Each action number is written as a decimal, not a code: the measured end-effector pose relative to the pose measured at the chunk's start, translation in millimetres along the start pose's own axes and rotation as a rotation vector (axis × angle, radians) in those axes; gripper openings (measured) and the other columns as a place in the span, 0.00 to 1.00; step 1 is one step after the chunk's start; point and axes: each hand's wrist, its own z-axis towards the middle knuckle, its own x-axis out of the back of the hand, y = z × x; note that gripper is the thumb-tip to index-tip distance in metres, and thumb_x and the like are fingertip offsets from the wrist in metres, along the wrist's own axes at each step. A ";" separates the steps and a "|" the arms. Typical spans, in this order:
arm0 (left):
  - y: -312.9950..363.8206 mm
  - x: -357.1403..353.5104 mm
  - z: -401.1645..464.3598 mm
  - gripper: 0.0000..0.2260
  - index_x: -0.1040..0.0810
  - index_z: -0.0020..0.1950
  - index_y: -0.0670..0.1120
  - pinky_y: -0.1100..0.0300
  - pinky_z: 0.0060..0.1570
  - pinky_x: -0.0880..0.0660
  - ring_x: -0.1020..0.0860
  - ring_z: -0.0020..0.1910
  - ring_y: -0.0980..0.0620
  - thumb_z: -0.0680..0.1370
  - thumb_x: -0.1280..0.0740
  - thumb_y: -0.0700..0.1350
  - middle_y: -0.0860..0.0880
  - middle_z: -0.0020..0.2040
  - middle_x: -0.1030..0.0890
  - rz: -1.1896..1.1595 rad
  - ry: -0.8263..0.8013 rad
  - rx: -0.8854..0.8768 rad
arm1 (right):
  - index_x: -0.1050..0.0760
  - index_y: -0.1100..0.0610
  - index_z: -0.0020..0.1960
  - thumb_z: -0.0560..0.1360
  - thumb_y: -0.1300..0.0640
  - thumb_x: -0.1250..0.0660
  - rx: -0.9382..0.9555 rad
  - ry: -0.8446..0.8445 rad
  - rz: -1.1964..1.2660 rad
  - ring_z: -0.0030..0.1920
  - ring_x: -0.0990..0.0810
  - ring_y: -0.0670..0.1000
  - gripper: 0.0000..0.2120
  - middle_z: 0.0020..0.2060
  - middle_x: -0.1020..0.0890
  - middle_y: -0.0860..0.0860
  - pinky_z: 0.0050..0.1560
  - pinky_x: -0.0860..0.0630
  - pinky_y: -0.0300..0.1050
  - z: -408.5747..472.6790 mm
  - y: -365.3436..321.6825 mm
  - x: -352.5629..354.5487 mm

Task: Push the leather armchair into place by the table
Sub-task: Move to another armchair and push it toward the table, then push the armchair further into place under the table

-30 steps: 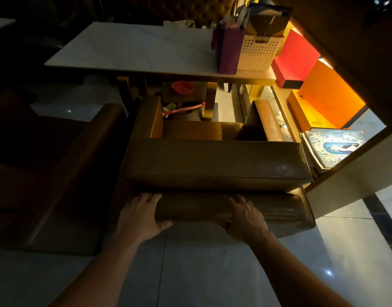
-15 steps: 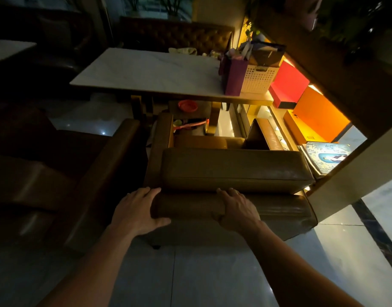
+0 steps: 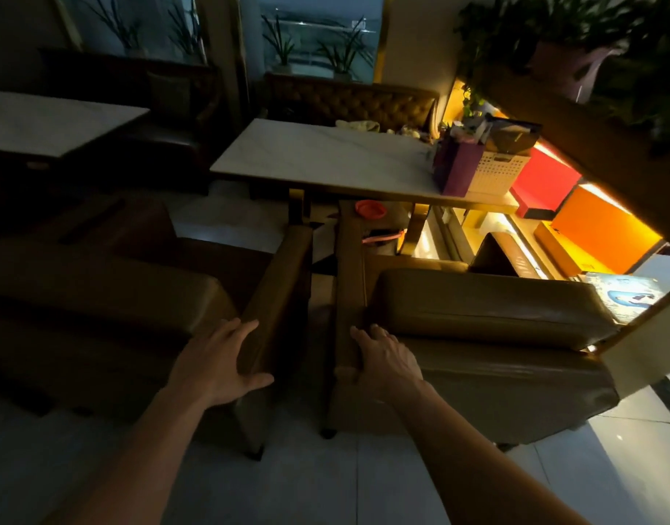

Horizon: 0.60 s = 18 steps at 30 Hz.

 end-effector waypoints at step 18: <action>-281.8 24.3 35.6 0.46 0.48 0.78 0.60 0.48 0.70 0.35 0.39 0.75 0.48 0.66 0.36 0.76 0.53 0.78 0.41 0.008 -0.038 0.211 | 0.35 0.44 0.66 0.69 0.35 0.33 0.098 -0.191 0.098 0.62 0.28 0.58 0.29 0.62 0.29 0.51 0.60 0.27 0.58 152.4 -234.3 -103.5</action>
